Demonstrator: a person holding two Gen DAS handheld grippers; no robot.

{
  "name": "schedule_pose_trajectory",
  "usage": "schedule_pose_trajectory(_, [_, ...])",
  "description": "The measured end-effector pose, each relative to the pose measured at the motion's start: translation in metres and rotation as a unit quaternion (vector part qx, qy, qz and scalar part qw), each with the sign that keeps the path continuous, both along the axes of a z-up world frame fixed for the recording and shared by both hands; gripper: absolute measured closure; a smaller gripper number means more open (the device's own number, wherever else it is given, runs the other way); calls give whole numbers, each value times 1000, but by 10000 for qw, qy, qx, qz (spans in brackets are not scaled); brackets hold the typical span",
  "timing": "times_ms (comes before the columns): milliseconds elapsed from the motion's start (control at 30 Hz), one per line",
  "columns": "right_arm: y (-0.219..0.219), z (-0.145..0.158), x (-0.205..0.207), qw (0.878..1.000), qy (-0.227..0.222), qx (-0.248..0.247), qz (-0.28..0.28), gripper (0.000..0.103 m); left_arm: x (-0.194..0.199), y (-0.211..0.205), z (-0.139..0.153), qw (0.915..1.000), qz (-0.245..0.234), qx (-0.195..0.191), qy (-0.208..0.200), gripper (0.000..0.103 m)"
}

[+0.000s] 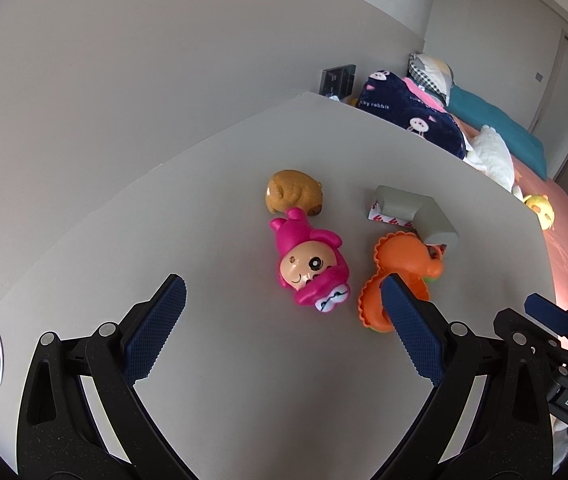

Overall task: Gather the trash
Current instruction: 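Move both tools back to the desk toward the pink doll and orange toy, then grasp the pink doll with the left tool while the right tool grasps the orange toy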

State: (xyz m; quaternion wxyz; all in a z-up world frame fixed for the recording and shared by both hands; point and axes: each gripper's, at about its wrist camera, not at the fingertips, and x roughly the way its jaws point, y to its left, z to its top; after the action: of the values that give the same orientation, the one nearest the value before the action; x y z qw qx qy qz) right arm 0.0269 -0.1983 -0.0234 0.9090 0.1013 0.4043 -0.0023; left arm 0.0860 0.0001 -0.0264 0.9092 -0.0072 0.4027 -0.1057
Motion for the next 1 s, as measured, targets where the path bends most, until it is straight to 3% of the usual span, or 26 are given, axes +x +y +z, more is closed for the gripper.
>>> schedule_pose_trajectory(300, [25,-13,22,9997,113,-21,235,36,28,6,-13,9997,-57,-13,235,23])
schedule_pose_trajectory(533, [39,-18,35,9993,199,212,231,36,37,14,-22,9991,-55,-23,415,64])
schedule_pose_trajectory(1000, [63,-20,71,9984,215,476,-195,29,40,36,-15,9994,229,-192,195,66])
